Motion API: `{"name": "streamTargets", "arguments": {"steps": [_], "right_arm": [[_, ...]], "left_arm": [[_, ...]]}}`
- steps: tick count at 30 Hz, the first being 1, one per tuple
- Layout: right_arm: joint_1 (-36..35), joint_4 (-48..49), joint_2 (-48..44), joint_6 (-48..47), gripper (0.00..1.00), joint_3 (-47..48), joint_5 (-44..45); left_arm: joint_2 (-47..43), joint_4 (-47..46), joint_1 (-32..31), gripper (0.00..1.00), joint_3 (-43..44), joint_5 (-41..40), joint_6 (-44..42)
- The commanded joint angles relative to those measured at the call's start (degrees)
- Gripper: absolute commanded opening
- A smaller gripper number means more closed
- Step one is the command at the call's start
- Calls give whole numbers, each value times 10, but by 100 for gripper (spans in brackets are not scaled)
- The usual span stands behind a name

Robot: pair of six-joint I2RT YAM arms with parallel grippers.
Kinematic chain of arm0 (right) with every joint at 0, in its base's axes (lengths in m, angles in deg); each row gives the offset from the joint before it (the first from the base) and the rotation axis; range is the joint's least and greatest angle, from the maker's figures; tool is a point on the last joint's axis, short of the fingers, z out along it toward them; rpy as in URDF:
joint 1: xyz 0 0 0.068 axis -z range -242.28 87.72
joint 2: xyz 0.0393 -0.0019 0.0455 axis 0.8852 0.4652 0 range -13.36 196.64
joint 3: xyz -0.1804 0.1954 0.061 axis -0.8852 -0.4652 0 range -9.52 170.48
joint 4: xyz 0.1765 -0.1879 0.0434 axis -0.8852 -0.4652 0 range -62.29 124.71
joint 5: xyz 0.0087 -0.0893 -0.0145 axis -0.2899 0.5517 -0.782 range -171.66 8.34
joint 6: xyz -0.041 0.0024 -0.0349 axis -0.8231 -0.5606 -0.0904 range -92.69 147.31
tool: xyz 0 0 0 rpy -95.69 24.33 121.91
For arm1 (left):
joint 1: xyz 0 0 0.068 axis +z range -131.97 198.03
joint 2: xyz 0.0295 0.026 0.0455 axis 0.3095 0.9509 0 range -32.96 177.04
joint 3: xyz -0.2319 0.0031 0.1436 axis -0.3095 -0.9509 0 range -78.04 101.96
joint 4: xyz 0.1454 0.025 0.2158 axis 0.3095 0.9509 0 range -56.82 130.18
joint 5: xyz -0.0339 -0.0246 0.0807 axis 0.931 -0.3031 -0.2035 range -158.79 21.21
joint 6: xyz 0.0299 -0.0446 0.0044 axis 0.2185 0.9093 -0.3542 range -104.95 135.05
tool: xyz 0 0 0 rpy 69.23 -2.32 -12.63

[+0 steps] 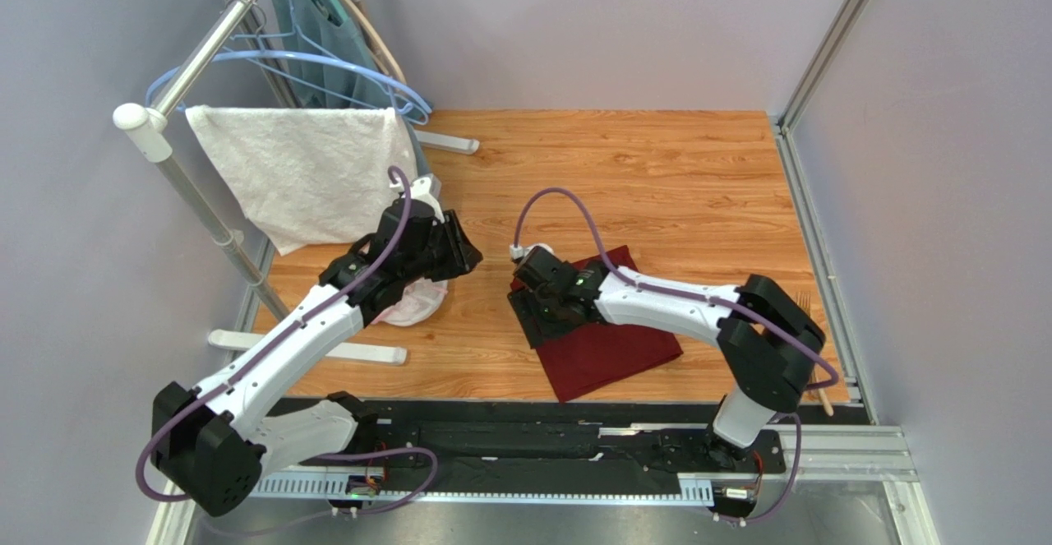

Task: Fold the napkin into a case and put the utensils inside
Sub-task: Pick up the lower triangle-folded napkin from the center of the board.

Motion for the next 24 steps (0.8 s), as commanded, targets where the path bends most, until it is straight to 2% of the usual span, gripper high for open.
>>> {"name": "streamTargets", "arguments": {"steps": [1,7,13,16,19,22,23,24], "right_arm": [[-29,-9,48,7,66,52,51],[-58,-9,95,23,62,73,67],[-68,0,116,42,56,41,91],[-67,10,124,45,50,31,89],[-67,19,132,54,40,24,82],[-68,13,143,66,26,27,90],[-67,11,145,68,17,33,92],[-67,10,146,69,13,36,94]], "left_arm": [[-39,19,2,42,-20,-5,3],[-46,8,2,40,-42,20,4],[-46,-9,3,40,-62,36,8],[-44,-8,3,40,-63,38,5],[-42,-7,3,40,-65,43,2],[-42,-8,4,41,-75,42,-1],[-41,-9,7,41,-78,43,0],[-37,-12,7,43,-80,49,-2]]}}
